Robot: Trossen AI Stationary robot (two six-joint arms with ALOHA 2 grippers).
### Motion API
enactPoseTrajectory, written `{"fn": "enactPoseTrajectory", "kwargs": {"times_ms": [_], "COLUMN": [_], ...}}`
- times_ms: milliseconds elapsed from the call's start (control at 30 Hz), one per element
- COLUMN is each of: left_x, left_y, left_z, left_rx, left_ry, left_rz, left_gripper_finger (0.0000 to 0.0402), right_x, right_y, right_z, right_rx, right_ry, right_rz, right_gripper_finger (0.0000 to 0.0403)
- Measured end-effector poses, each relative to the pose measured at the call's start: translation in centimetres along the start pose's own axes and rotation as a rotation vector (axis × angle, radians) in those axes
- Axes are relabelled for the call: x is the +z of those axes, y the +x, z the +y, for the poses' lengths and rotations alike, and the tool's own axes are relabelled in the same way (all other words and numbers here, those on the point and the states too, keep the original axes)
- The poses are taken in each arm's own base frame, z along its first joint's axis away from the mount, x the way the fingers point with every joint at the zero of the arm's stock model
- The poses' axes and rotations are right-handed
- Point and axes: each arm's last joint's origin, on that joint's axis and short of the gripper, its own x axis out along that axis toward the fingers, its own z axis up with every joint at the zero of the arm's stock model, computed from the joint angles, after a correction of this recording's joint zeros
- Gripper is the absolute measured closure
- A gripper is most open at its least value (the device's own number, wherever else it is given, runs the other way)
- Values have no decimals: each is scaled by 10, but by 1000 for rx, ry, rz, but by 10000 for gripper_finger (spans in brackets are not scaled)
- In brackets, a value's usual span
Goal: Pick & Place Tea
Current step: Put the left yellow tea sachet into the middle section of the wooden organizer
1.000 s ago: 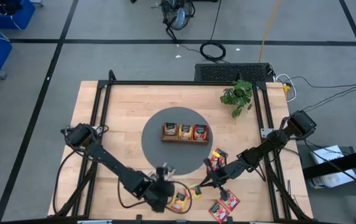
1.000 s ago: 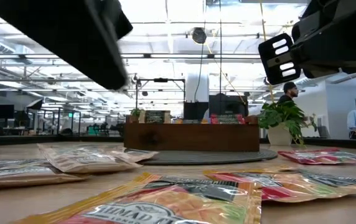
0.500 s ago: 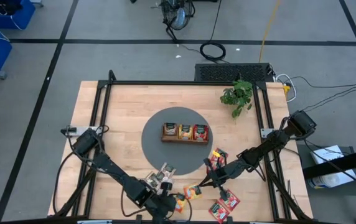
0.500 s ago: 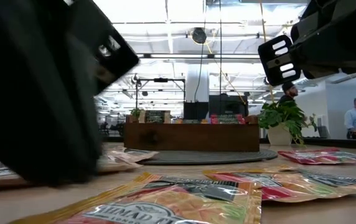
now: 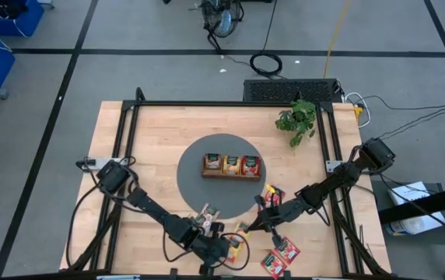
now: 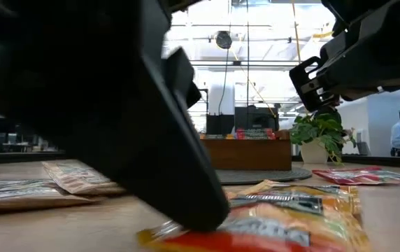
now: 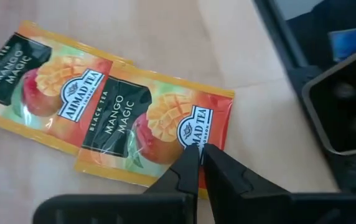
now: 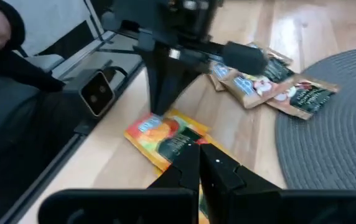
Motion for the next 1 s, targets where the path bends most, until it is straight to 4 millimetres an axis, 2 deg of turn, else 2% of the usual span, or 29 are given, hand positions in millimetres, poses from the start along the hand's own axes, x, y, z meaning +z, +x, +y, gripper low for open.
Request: {"fn": "enactPoseTrajectory", "kwargs": {"times_ms": [167, 300, 500, 667, 800, 1000], "left_x": [1, 2, -6, -7, -7, -4], "left_y": [1, 1, 14, 21, 22, 22], "left_z": [15, 21, 23, 26, 27, 26], "left_rx": [110, 172, 196, 195, 200, 219], "left_ry": [-4, -11, 25, 29, 49, 89], "left_rz": [7, 1, 4, -6, -10, -47], "left_gripper_finger": [371, 371, 371, 371, 371, 371], "right_x": [-2, -3, -9, -9, -13, -19], "right_y": [0, 0, 0, 0, -1, -2], "right_z": [-1, -1, -11, -25, -33, -35], "right_rx": [-7, -9, -37, -38, -45, -66], "right_ry": [6, 88, 238, 410, 550, 628], "right_rz": [21, 31, 112, 142, 216, 279], "right_gripper_finger": [398, 386, 360, 322, 290, 267]}}
